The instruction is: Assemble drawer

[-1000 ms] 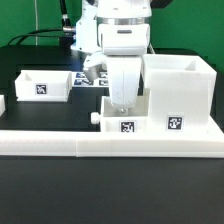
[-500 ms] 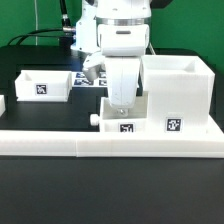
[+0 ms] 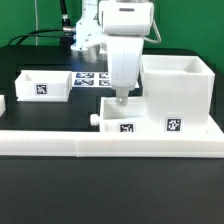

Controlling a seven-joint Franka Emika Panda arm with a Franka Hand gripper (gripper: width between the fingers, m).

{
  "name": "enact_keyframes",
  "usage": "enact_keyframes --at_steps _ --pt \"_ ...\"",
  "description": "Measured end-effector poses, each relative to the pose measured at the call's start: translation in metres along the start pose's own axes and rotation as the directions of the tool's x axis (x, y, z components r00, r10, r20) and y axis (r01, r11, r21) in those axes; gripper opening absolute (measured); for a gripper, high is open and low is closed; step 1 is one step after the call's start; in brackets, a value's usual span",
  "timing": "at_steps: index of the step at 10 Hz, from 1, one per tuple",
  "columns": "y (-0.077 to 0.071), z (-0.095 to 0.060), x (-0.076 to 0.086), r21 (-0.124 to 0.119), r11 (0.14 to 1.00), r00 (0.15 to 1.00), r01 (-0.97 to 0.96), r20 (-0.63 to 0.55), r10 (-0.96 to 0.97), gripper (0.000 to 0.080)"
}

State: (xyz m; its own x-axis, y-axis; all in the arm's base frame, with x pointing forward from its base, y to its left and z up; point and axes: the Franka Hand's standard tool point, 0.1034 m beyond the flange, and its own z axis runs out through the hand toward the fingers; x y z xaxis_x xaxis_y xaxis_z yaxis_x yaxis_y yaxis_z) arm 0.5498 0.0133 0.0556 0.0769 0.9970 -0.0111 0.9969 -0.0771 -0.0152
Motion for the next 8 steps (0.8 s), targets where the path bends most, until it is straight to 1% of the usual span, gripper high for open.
enact_keyframes --at_steps 1,2,3,4,5,6,7,8 --pt "0.001 -0.006 -0.008 -0.002 1.0 1.0 0.015 0.005 -0.015 0.0642" --pt "0.002 -0.011 -0.021 0.005 0.998 0.998 0.067 0.012 -0.067 0.0642" --pt "0.001 -0.015 -0.038 0.017 0.994 0.994 0.108 0.018 -0.108 0.0648" --pt "0.001 -0.016 -0.047 0.022 0.994 0.994 0.105 0.019 -0.105 0.0648" --pt "0.0 -0.014 -0.045 0.024 0.993 0.994 0.111 0.014 -0.112 0.0649" --pt "0.0 -0.014 -0.05 0.026 0.993 0.993 0.116 0.009 -0.117 0.0649" --pt "-0.001 -0.009 -0.055 0.032 0.985 0.986 0.169 -0.01 -0.169 0.0649" --pt "0.0 0.003 -0.07 0.043 0.977 0.976 0.211 -0.065 -0.208 0.0649"
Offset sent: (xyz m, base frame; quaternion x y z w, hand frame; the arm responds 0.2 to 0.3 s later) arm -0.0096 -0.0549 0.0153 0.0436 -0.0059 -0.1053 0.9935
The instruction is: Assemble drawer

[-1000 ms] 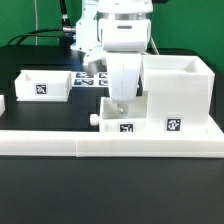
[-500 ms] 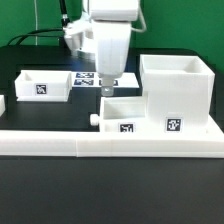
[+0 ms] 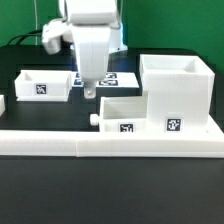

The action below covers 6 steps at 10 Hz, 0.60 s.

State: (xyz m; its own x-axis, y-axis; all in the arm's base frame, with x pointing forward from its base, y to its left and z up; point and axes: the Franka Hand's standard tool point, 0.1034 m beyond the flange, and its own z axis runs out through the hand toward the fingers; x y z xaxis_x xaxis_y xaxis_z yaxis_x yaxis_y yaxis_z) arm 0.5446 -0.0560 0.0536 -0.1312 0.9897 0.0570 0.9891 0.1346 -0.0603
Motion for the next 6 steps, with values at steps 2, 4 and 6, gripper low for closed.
enact_keyframes --at_steps 2,4,6 --pt "0.011 0.005 -0.02 0.018 1.0 0.996 0.02 -0.086 -0.018 0.0649" --pt "0.012 0.012 -0.023 0.04 0.999 0.987 0.002 -0.159 0.004 0.0649" --pt "0.013 0.022 -0.015 0.065 0.997 0.972 -0.042 -0.23 0.056 0.0649"
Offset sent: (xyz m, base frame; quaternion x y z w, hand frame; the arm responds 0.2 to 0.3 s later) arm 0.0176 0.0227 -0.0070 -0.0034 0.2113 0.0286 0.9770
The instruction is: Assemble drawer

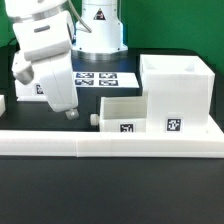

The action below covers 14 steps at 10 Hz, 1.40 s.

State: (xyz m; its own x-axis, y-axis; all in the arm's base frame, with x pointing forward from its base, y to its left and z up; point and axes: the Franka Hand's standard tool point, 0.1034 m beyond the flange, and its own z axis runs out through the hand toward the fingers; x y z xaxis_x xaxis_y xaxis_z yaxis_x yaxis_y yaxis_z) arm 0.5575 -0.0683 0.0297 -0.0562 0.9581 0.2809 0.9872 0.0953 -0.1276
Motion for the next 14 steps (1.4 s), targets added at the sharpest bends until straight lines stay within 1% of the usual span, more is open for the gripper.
enact_keyframes --at_steps 1,2,5,7,9,11,13,14 --pt "0.005 0.005 0.015 -0.007 0.999 0.999 -0.034 0.003 0.034 0.0649" --pt "0.009 0.009 0.025 -0.012 1.0 1.0 -0.01 -0.001 0.01 0.0649" --pt "0.015 0.016 0.044 -0.009 0.999 0.999 -0.032 -0.015 0.032 0.0649" --pt "0.014 0.016 0.042 -0.008 0.999 0.999 -0.033 -0.015 0.033 0.0649" --pt "0.015 0.014 0.037 -0.009 1.0 1.0 0.026 -0.012 -0.026 0.0649" --pt "0.017 0.016 0.045 -0.009 1.0 1.0 0.027 -0.011 -0.027 0.0649" --pt "0.019 0.022 0.06 -0.002 0.999 0.999 0.033 -0.019 -0.033 0.0649" --pt "0.021 0.023 0.068 -0.005 1.0 0.999 0.025 -0.02 -0.025 0.0649"
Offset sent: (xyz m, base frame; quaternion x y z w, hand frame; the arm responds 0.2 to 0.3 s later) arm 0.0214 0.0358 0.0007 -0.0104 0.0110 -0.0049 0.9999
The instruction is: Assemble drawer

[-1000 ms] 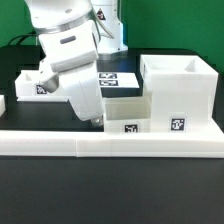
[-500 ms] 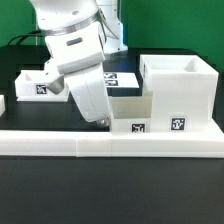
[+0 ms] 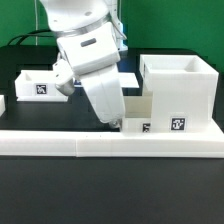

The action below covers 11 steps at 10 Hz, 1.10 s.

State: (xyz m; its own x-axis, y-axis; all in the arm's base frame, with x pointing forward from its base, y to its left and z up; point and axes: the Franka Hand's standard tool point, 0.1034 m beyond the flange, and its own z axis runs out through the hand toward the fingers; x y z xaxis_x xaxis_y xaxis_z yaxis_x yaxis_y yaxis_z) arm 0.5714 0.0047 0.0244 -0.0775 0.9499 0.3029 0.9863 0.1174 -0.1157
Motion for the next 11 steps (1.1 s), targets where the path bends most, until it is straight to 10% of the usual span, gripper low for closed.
enact_keyframes --at_steps 11 --pt "0.002 0.007 0.015 0.027 0.999 1.0 0.025 -0.016 -0.025 0.0649"
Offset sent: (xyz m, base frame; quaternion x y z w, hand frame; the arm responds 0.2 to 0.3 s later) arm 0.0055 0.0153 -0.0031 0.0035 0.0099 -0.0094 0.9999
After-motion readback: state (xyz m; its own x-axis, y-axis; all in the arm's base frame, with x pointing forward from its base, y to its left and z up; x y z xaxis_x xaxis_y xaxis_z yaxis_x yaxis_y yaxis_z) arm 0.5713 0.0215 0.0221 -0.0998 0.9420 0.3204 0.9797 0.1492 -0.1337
